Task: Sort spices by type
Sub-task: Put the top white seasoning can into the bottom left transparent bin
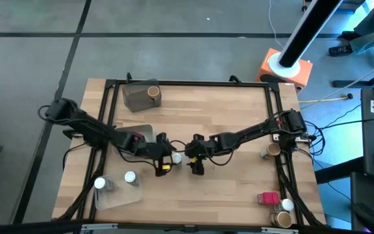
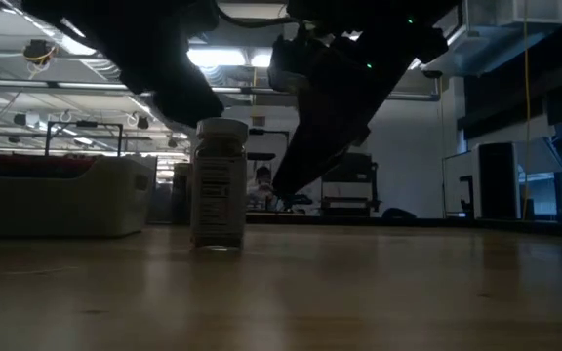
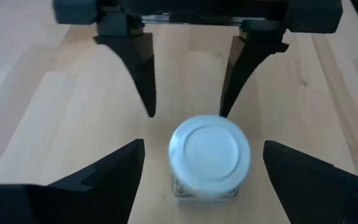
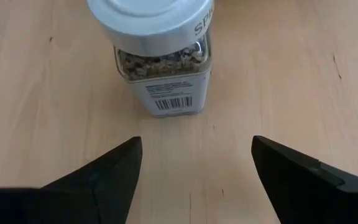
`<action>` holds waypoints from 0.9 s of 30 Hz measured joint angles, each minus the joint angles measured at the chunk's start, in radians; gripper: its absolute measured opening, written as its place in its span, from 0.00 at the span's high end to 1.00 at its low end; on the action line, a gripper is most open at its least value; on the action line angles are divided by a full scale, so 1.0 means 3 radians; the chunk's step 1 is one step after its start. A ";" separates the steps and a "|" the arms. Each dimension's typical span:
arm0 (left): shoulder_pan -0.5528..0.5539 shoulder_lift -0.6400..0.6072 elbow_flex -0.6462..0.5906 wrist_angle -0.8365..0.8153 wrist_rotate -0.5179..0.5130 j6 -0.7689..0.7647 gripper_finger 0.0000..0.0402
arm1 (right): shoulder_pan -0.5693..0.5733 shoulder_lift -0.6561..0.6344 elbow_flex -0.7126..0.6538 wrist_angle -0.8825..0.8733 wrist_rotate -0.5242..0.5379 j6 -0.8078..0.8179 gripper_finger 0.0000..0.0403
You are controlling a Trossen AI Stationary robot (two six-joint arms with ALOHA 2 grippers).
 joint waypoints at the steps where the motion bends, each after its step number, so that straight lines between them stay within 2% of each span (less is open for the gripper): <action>1: -0.0007 0.0045 0.0029 0.0008 0.0001 0.0000 0.23 | 0.0000 0.0000 -0.0015 0.0015 0.0000 0.0001 0.25; 9: 0.0039 0.0379 0.0045 0.0141 0.0009 0.0008 0.26 | 0.0000 0.0000 -0.0050 0.0056 0.0169 -0.0001 0.25; 17: 0.0033 0.0355 0.0045 0.0251 0.0013 0.0102 0.53 | 0.0000 0.0000 -0.0051 0.0059 0.0191 0.0001 0.25; 22: -0.0007 0.0256 0.0047 0.0168 0.0011 0.0148 0.53 | 0.0000 0.0000 -0.0051 0.0042 0.0191 0.0005 0.25; 27: -0.0186 -0.0037 0.0220 -0.0456 -0.0096 0.0037 0.53 | 0.0000 0.0000 -0.0051 0.0049 0.0193 0.0007 0.25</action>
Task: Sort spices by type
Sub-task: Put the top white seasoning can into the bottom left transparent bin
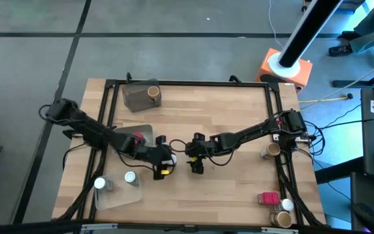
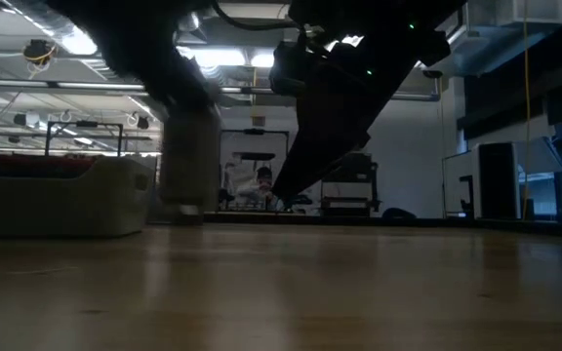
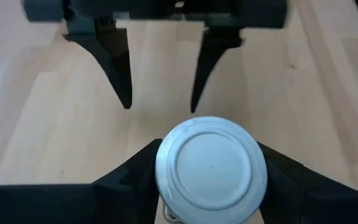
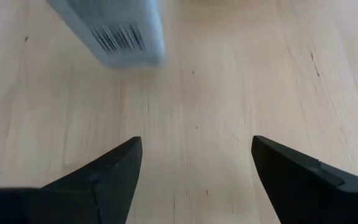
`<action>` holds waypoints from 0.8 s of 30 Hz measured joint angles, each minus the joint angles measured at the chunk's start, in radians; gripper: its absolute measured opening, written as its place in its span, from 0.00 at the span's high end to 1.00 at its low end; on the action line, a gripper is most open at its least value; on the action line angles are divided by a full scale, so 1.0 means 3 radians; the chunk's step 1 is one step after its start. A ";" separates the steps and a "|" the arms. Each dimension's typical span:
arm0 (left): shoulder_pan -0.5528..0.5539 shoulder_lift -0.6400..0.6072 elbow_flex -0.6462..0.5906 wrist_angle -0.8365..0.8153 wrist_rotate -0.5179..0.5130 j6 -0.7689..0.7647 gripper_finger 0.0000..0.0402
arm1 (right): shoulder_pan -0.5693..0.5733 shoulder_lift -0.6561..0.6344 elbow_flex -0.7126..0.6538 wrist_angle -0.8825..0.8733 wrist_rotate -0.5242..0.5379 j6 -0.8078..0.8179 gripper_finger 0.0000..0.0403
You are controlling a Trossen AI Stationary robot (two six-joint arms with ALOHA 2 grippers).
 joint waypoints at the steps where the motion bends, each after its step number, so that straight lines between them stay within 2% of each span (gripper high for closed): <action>1: -0.0056 -0.0077 0.0049 -0.0159 -0.0044 -0.0042 0.53 | 0.0000 0.0000 0.0000 0.0006 0.0001 0.0000 0.25; 6: -0.0363 -0.0422 0.0321 -0.0951 -0.0234 -0.0236 0.53 | 0.0000 0.0001 0.0000 0.0019 0.0090 0.0005 0.25; 12: -0.0705 -0.0794 0.0591 -0.1637 -0.0303 -0.0651 0.53 | 0.0000 0.0001 0.0000 0.0021 0.0094 0.0058 0.25; 19: -0.1307 -0.1099 0.0679 -0.2061 -0.0290 -0.1202 0.53 | 0.0000 0.0001 0.0000 0.0029 0.0094 0.0177 0.25; 24: -0.1797 -0.1162 0.0679 -0.2290 -0.0289 -0.1819 0.53 | -0.0003 0.0001 0.0000 0.0028 0.0094 0.0245 0.25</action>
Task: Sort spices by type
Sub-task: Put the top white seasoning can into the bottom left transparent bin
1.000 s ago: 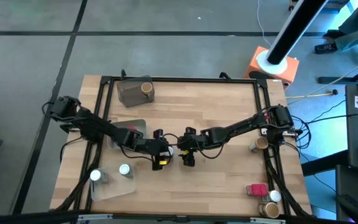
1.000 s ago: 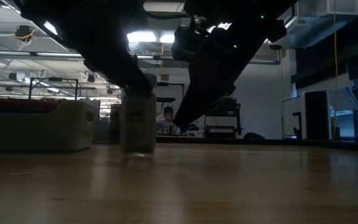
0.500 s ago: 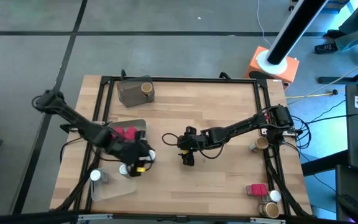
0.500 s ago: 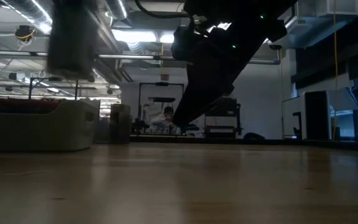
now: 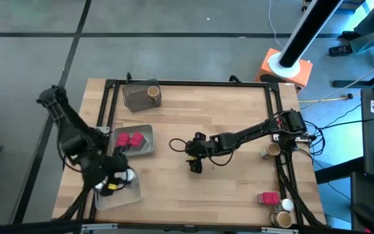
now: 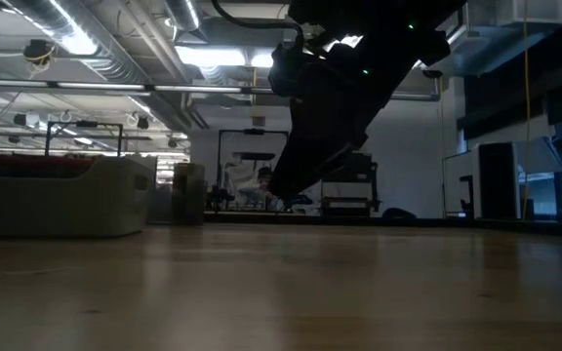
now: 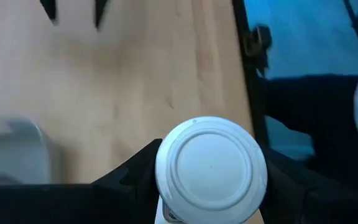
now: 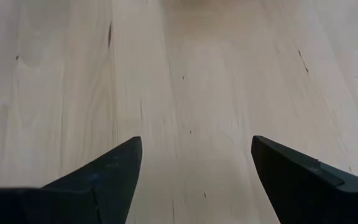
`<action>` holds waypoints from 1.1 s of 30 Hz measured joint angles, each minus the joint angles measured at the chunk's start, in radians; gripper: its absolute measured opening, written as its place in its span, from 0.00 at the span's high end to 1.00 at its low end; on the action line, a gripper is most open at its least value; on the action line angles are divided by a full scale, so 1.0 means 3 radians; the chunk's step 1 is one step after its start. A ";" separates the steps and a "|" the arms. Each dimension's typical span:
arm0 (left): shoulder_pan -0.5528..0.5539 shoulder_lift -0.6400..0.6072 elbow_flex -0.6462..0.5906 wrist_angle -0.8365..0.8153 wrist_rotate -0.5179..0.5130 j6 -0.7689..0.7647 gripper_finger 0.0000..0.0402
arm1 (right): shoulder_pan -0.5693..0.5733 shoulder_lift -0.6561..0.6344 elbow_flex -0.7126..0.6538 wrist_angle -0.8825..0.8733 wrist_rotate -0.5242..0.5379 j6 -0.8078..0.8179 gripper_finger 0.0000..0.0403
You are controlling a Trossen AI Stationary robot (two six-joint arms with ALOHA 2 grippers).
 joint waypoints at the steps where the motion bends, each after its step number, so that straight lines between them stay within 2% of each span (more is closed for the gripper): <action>1: -0.0098 0.0000 0.0000 -0.0037 0.0003 -0.0123 0.53 | 0.0000 0.0000 0.0000 0.0001 0.0000 0.0002 0.25; 5: -0.0464 0.0010 -0.0025 -0.0158 -0.0014 -0.0647 0.53 | 0.0000 0.0001 0.0000 0.0003 0.0000 0.0009 0.25; 13: -0.0930 0.0234 -0.0228 -0.0435 -0.0514 -0.1444 0.53 | 0.0000 0.0001 0.0000 0.0028 0.0077 0.0009 0.25; 25: -0.0975 0.0784 -0.0445 -0.0477 -0.0565 -0.1639 0.53 | 0.0000 0.0001 0.0000 0.0028 0.0116 0.0009 0.25; 33: -0.1066 0.1009 -0.0613 -0.0357 -0.0606 -0.1906 0.53 | 0.0000 0.0001 0.0000 0.0028 0.0173 0.0008 0.25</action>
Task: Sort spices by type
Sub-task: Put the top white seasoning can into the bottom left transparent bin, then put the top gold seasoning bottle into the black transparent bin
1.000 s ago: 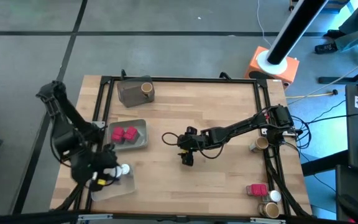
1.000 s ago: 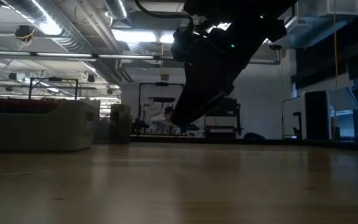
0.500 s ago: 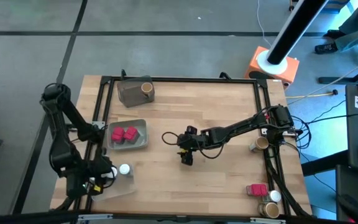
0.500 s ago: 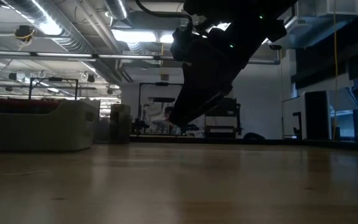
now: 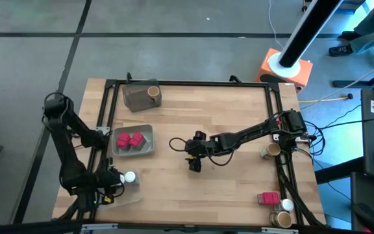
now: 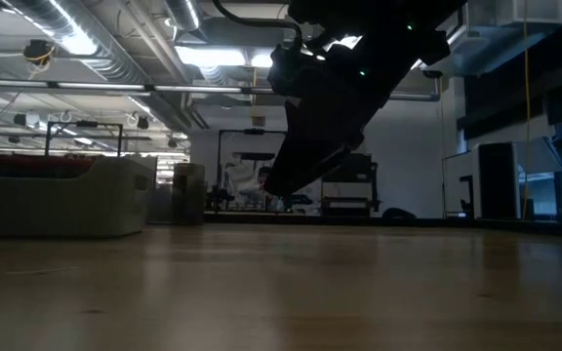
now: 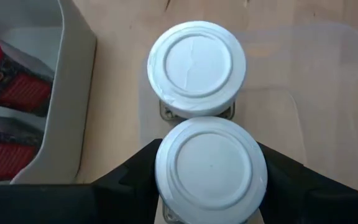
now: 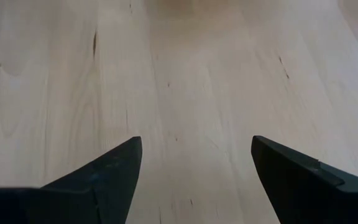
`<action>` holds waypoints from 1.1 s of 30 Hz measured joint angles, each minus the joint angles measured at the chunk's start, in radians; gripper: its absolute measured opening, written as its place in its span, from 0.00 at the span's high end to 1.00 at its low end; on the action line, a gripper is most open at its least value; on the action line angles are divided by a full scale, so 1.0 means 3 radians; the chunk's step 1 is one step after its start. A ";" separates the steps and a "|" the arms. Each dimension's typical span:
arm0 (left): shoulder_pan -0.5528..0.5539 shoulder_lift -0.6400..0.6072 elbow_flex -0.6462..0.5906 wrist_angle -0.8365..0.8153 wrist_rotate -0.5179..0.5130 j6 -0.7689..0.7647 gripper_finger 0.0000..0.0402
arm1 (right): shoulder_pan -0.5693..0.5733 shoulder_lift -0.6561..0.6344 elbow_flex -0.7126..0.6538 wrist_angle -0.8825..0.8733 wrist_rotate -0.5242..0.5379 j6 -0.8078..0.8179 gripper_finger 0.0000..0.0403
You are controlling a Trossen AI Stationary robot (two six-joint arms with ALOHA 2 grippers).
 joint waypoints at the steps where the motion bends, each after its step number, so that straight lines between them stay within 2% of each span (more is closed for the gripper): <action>1: -0.0012 0.0017 0.0000 0.0000 -0.0012 -0.0018 0.51 | 0.0000 0.0000 0.0000 0.0001 0.0000 0.0000 0.25; 5: -0.0013 0.0032 -0.0011 -0.0021 0.0069 -0.0058 0.42 | 0.0000 0.0000 0.0000 0.0001 0.0000 -0.0001 0.25; 9: -0.0013 0.0017 -0.0010 -0.0046 0.0170 -0.0076 0.37 | 0.0000 0.0000 0.0000 0.0000 0.0000 -0.0001 0.25; 14: -0.0006 -0.0067 0.0010 -0.0054 0.0216 -0.0075 0.37 | 0.0000 0.0000 0.0000 0.0000 0.0000 -0.0001 0.25; 22: -0.0005 -0.0429 0.0206 -0.0187 0.0150 0.0077 0.36 | 0.0000 0.0000 0.0000 -0.0002 -0.0001 -0.0013 0.25; 25: -0.0005 -0.0584 0.0253 -0.0202 -0.0124 0.0253 0.37 | 0.0000 0.0000 0.0000 -0.0001 -0.0002 -0.0015 0.25; 31: -0.0005 -0.0752 0.0270 -0.0163 -0.1340 0.0739 0.37 | 0.0000 0.0000 0.0000 0.0051 -0.0018 -0.0046 0.25; 33: 0.0015 -0.0752 0.0270 -0.0124 -0.1631 0.0858 0.37 | 0.0000 -0.0003 0.0010 0.0004 -0.0047 -0.0099 0.25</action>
